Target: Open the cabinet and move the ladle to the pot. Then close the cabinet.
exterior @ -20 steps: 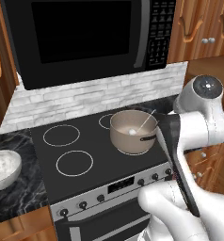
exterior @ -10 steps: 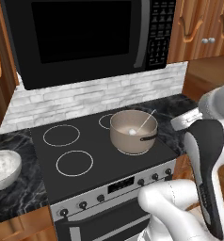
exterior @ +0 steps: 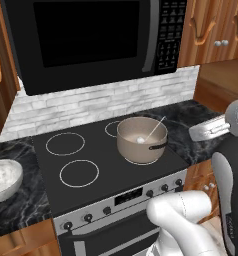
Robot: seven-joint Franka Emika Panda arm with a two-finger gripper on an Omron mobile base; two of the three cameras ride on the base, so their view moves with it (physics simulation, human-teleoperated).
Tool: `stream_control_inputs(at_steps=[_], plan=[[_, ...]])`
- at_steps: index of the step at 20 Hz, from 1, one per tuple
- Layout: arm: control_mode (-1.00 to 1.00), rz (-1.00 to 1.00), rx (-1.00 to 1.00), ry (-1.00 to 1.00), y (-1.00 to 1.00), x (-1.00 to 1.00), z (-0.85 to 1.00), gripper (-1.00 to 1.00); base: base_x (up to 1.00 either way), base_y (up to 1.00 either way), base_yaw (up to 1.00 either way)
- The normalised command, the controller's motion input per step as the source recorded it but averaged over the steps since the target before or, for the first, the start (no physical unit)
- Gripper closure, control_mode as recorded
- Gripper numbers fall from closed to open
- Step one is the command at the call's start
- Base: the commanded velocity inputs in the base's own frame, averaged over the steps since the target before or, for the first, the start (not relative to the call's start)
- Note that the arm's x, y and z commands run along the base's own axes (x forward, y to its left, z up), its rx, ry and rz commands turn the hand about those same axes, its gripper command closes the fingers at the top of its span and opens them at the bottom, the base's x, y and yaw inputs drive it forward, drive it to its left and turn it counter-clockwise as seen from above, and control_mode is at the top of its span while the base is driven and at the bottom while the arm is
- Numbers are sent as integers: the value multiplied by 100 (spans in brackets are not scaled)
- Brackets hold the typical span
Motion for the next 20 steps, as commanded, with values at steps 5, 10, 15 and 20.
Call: stream_control_inputs(at_steps=[5,10,15,20], plan=[[-100,-5,0,-5,4,-2,0,-100,0,0,0],[-100,-1,0,-9,0,0,0,-100,0,0,0],[-100,0,0,-11,0,-6,0,-100,0,0,0],[-100,0,0,-11,2,-21,0,-100,0,0,0]])
